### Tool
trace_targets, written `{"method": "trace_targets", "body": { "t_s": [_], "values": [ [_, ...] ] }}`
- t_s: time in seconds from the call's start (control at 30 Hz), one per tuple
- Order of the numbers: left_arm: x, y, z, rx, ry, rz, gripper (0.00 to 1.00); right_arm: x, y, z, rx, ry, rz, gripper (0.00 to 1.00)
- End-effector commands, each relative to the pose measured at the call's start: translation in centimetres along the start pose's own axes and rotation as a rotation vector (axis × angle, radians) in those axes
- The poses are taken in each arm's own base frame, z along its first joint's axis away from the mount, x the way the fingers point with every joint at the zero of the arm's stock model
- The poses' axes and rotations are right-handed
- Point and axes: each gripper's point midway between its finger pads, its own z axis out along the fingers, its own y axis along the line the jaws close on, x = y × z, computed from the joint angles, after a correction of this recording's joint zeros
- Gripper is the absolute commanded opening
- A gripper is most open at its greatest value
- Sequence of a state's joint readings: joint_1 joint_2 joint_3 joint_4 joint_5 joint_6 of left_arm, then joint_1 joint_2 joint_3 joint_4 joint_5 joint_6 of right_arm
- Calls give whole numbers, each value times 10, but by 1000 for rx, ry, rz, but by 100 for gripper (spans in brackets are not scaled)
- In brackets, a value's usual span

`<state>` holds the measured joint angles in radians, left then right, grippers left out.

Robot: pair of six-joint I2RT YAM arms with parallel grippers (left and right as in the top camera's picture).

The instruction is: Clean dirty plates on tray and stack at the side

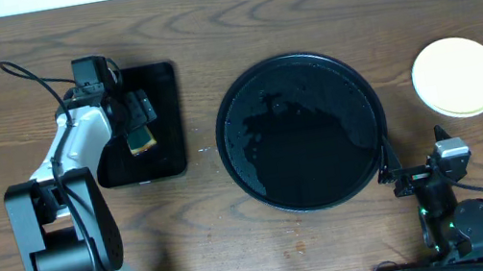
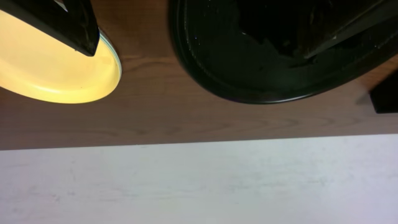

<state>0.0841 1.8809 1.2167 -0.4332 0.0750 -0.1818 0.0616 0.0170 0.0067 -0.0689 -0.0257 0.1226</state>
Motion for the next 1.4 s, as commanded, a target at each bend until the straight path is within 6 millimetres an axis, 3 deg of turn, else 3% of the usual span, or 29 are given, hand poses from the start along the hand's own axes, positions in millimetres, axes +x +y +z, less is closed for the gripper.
{"method": "trace_targets", "body": {
  "t_s": [0.0, 0.67, 0.77, 0.9, 1.0, 1.1, 1.27, 1.37],
  "values": [
    [7, 4, 6, -15, 21, 8, 91, 1, -3, 0, 13, 4, 12, 99],
    [7, 6, 6, -16, 21, 5, 91, 1, -3, 0, 13, 4, 12, 99],
    [2, 4, -2, -10, -3, 5, 91, 1, -3, 0, 13, 4, 12, 99],
    [-21, -3, -50, 19, -121, 8, 91, 1, -3, 0, 13, 4, 12, 99],
    [-42, -10, -105, 55, -266, 11, 91, 1, -3, 0, 13, 4, 12, 99],
    [-57, -15, -175, 97, -438, 13, 91, 1, -3, 0, 13, 4, 12, 99],
    [-56, -10, -288, 126, -715, 3, 91, 1, -3, 0, 13, 4, 12, 99],
    [-40, -3, -329, 129, -801, -6, 91, 1, -3, 0, 13, 4, 12, 99]
  ]
}}
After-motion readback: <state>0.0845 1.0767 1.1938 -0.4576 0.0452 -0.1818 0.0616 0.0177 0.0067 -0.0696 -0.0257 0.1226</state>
